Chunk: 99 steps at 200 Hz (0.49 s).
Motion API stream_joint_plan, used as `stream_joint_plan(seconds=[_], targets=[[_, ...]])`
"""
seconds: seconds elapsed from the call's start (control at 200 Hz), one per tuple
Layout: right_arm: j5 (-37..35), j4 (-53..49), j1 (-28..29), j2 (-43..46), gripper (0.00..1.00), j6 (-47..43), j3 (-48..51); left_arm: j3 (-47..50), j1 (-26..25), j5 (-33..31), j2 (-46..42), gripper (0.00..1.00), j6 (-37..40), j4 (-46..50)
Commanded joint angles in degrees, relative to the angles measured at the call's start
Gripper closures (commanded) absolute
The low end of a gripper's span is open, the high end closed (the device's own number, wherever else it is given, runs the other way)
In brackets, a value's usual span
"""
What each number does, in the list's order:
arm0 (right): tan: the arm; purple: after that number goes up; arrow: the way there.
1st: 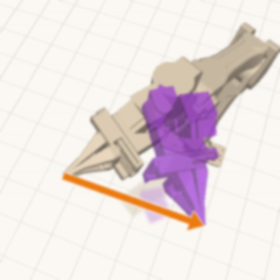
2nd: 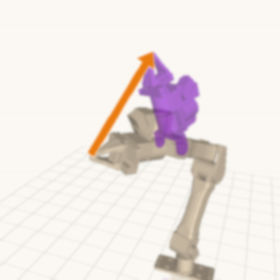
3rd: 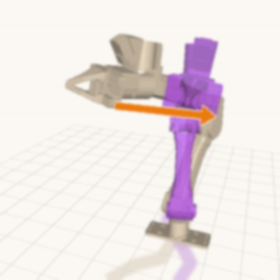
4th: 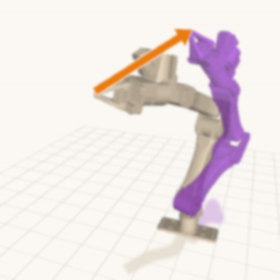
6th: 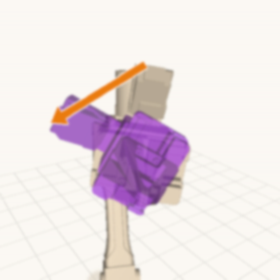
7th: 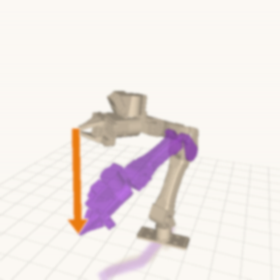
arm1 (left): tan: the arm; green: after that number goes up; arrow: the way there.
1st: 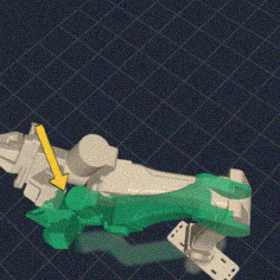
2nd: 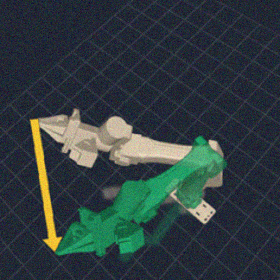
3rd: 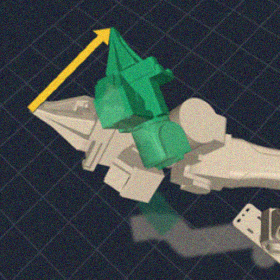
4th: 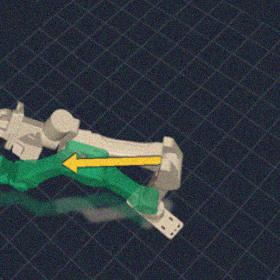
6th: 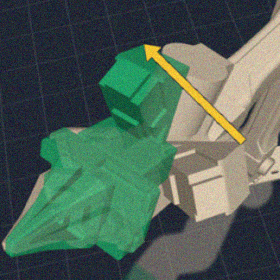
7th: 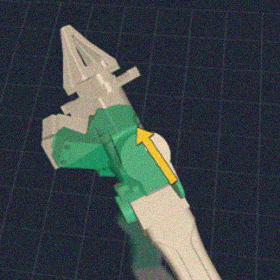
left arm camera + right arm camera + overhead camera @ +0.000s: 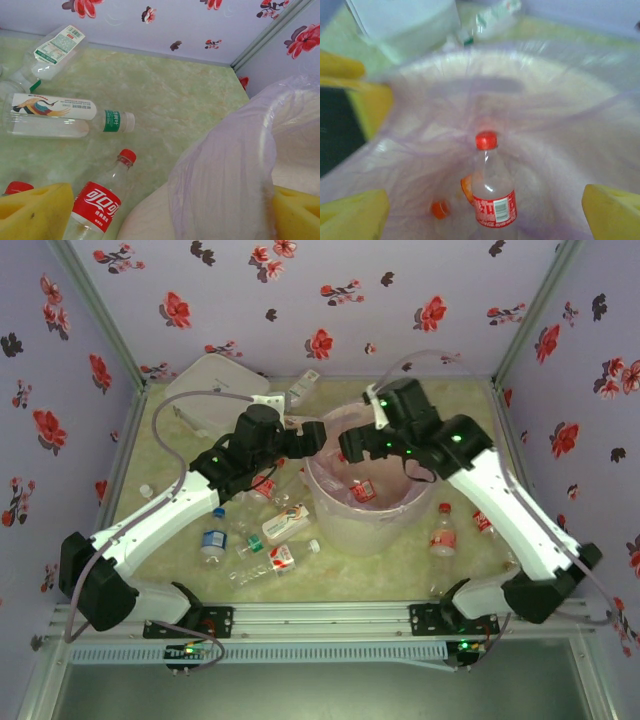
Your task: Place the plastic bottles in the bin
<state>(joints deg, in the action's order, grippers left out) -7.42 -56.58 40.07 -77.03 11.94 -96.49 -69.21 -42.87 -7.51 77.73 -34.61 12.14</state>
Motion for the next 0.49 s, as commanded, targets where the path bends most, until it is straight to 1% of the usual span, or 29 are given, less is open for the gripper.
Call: stream_joint_plan(seconds=[0.0, 0.05, 0.075, 0.105, 0.165, 0.24, 0.38, 0.435, 0.49], targets=[[-8.0, -5.9, -0.7, 2.4, 0.01, -1.6, -4.9, 1.4, -0.1, -2.2, 1.2, 0.07, 0.9, 2.6], [-11.3, -10.9, -3.2, 2.1, 0.01, -0.4, -8.5, 1.3, -0.1, -2.3, 1.0, 0.08, 0.9, 2.9], [-14.5, -12.9, -4.6, 2.1, 0.01, 0.6, -9.9, 1.4, -0.1, -2.4, 0.9, 0.07, 0.9, 2.9], [-16.0, -14.4, -6.7, 2.5, 0.01, 1.3, -10.7, 1.4, -0.1, -2.5, 0.8, 0.07, 1.0, 2.9], [-16.7, -15.4, -11.8, 4.2, 0.02, 2.2, -10.6, 1.5, -0.1, -2.5, 0.6, 0.07, 1.0, 2.9], [-16.9, -17.5, -19.6, 5.5, 0.0, 2.9, -9.6, 1.5, -0.1, -2.6, 0.4, 0.07, 1.1, 3.1], [-15.3, -19.8, -32.4, 6.7, 0.0, 2.6, -3.7, 1.3, 0.0, -2.7, 0.1, 0.07, 1.4, 3.4], [-12.3, -18.9, -35.4, 7.2, 0.01, 3.4, 1.3, 1.0, 0.1, -2.7, 0.4, 0.07, 1.6, 3.8], [-8.6, -17.2, -36.5, 7.8, 0.01, 4.4, 7.4, 0.6, 0.1, -2.6, 0.6, 0.07, 1.7, 4.2]])
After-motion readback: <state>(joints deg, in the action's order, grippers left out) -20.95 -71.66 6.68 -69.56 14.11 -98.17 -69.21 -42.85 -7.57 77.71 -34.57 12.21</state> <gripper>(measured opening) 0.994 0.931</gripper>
